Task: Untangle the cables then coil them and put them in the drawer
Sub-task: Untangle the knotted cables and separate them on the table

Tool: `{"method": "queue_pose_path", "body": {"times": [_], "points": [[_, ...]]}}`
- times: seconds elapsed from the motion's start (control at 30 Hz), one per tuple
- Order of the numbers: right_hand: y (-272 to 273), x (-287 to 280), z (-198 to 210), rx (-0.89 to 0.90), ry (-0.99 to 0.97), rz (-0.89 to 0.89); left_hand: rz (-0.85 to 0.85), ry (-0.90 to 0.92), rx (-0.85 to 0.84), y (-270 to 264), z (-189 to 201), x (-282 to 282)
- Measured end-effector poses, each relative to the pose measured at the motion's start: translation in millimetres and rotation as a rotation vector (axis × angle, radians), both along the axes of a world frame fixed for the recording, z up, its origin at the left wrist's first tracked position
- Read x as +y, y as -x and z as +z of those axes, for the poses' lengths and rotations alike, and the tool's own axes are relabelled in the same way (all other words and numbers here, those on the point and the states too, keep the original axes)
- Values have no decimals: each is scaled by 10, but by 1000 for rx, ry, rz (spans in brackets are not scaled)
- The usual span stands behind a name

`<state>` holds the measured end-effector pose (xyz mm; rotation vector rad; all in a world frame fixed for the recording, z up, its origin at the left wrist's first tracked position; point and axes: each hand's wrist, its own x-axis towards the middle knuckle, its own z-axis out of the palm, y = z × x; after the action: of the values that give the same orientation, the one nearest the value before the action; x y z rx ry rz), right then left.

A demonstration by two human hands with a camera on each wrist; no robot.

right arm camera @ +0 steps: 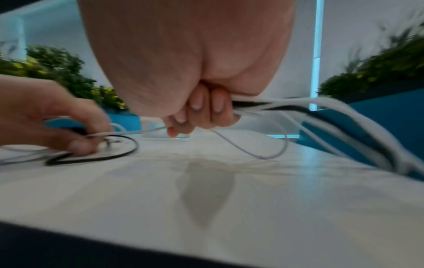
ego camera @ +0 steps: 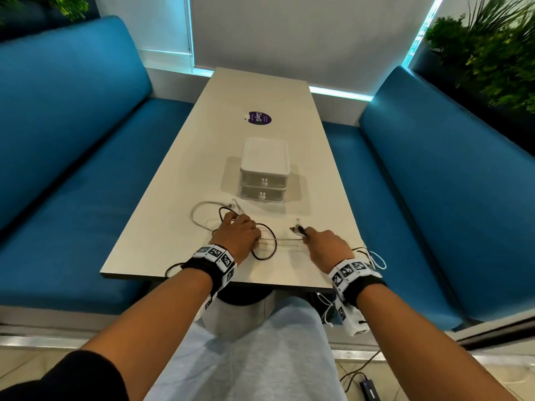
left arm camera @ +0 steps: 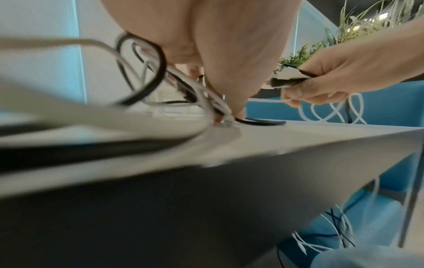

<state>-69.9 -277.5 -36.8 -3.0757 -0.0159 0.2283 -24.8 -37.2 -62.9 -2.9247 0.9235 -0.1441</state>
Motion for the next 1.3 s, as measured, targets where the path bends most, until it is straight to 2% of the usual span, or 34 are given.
{"method": "queue_pose_path", "body": {"times": [0.07,0.13,0.23,0.37,0.5,0.67,0.8,0.93,1.07,1.3], "points": [[18,-338,61,11,7,-151,63,6,9,-48,-4,146],[72,-595,95,33,10,-278,58,-7,34,-84,-12,234],[109,-589,118,30,8,-313,2,0,44,-72,-15,155],[45,-326,104,-40,-46,-332,-13,27,-43,-2,-49,93],[-7,20,60,-112,-130,-228,-44,25,-82,8,-26,66],[-2,402,-72,-55,-295,-34,-68,23,-80,47,-46,-48],[17,462,-153,-5,-373,112,-58,28,-70,93,-54,-144],[-8,419,-119,19,-306,115,-39,70,-43,76,-81,-140],[-52,267,-34,-1,-103,82,-35,126,7,29,-125,-18],[5,-201,43,-28,10,-205,16,59,49,48,-49,63]]}}
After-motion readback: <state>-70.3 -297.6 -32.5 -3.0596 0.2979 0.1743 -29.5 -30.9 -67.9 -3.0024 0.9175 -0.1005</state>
